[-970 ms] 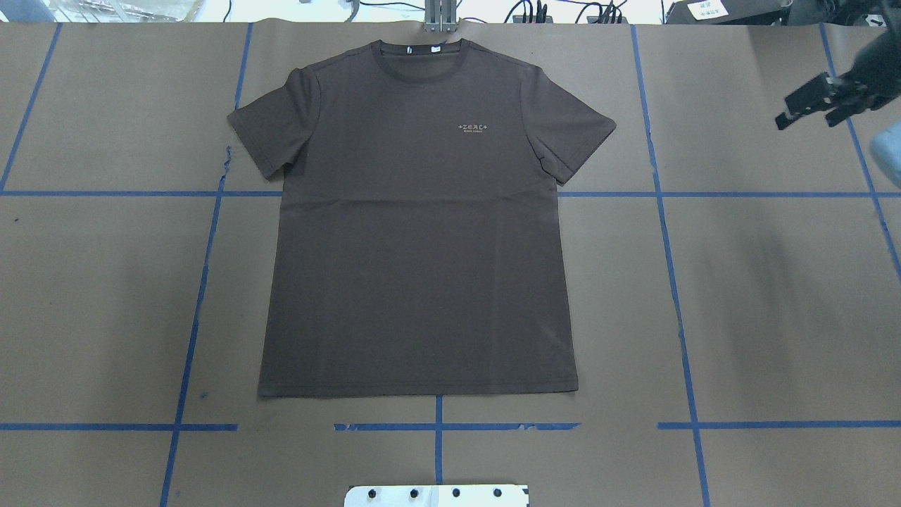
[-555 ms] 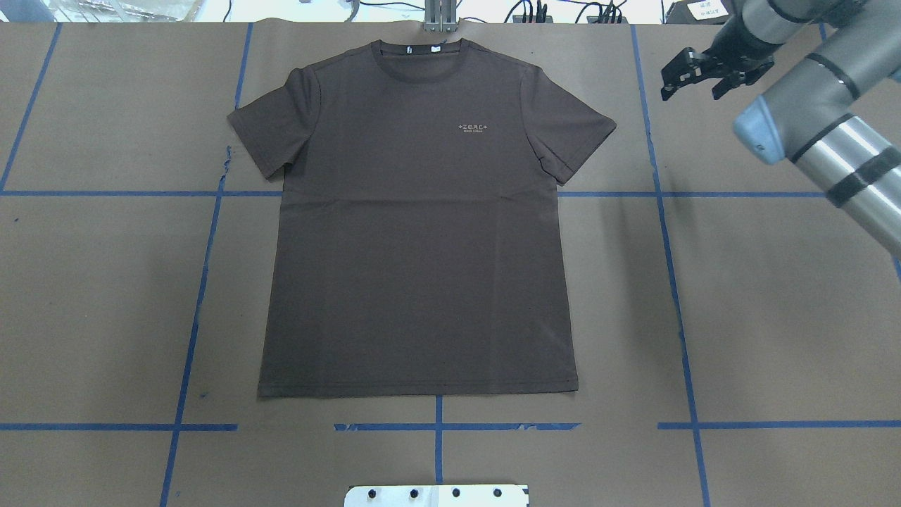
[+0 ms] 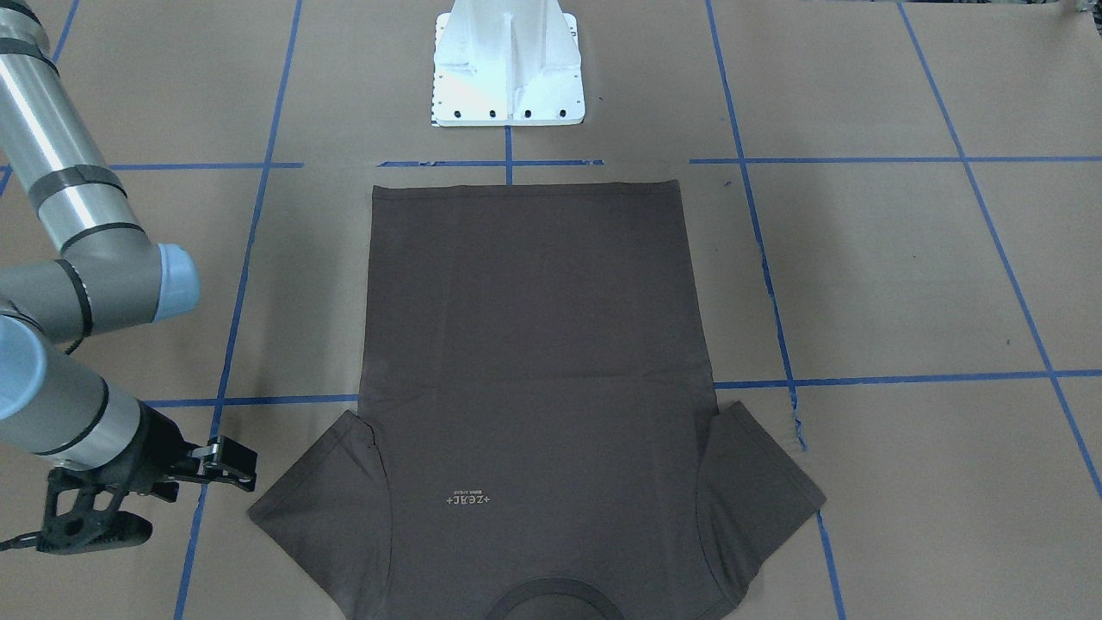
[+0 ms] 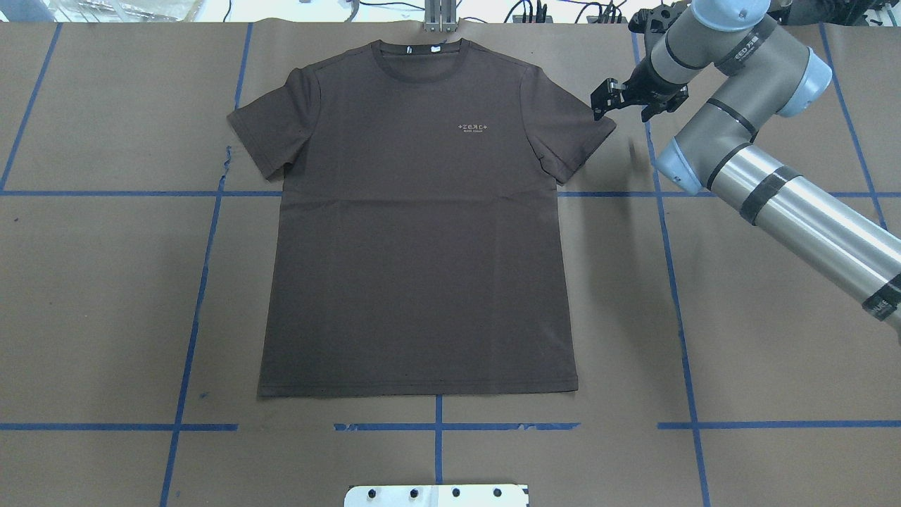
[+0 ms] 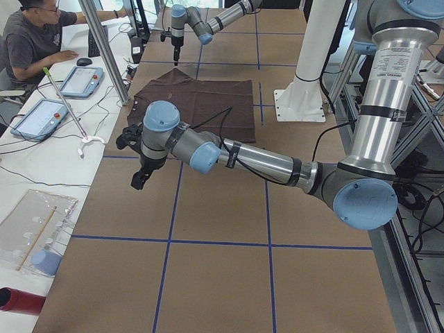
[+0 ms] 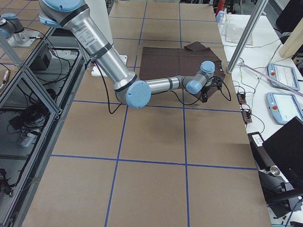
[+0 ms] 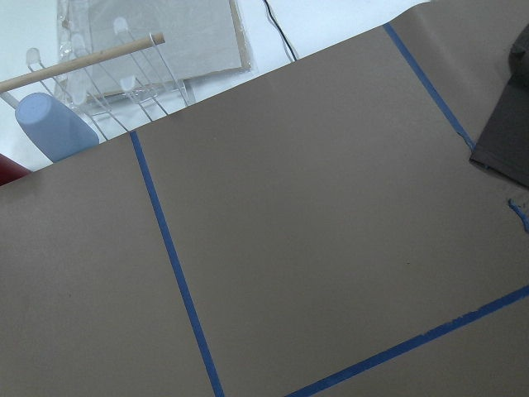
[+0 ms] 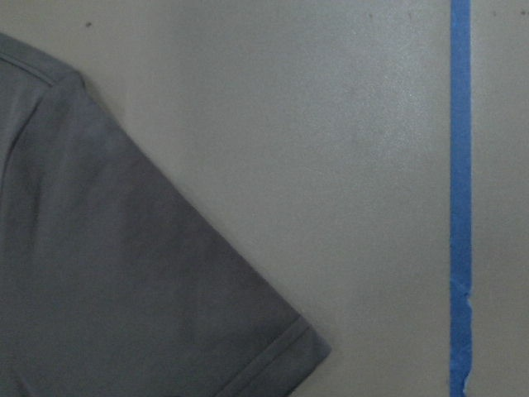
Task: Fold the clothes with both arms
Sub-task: 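Grasp the sleeve tip nearest the right gripper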
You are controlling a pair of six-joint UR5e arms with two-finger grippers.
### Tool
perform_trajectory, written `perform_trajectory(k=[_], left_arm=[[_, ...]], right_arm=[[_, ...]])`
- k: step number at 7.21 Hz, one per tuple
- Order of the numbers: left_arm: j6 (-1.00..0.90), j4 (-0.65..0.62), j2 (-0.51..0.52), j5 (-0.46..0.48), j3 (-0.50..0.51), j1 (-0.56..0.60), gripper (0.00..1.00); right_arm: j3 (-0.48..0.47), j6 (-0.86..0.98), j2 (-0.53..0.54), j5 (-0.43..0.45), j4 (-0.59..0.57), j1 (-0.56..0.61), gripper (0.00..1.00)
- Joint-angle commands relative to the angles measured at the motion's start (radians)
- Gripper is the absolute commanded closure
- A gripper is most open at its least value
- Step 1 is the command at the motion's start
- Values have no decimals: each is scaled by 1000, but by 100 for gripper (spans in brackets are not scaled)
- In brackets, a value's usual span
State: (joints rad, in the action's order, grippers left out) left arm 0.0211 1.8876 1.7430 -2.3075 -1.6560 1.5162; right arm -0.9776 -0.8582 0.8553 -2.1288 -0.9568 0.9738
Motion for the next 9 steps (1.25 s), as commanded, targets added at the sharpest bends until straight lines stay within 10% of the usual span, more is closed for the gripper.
perform_trajectory(k=[1, 7, 9], left_arm=[[0, -2, 1, -3, -2, -1, 0], [-1, -4, 1, 3, -5, -1, 0], [-1, -2, 1, 3, -4, -1, 0]], right_arm=[[25, -4, -13, 47, 4, -23, 0], [103, -1, -58, 46, 6, -29, 1], [108, -2, -59, 46, 6, -29, 25]])
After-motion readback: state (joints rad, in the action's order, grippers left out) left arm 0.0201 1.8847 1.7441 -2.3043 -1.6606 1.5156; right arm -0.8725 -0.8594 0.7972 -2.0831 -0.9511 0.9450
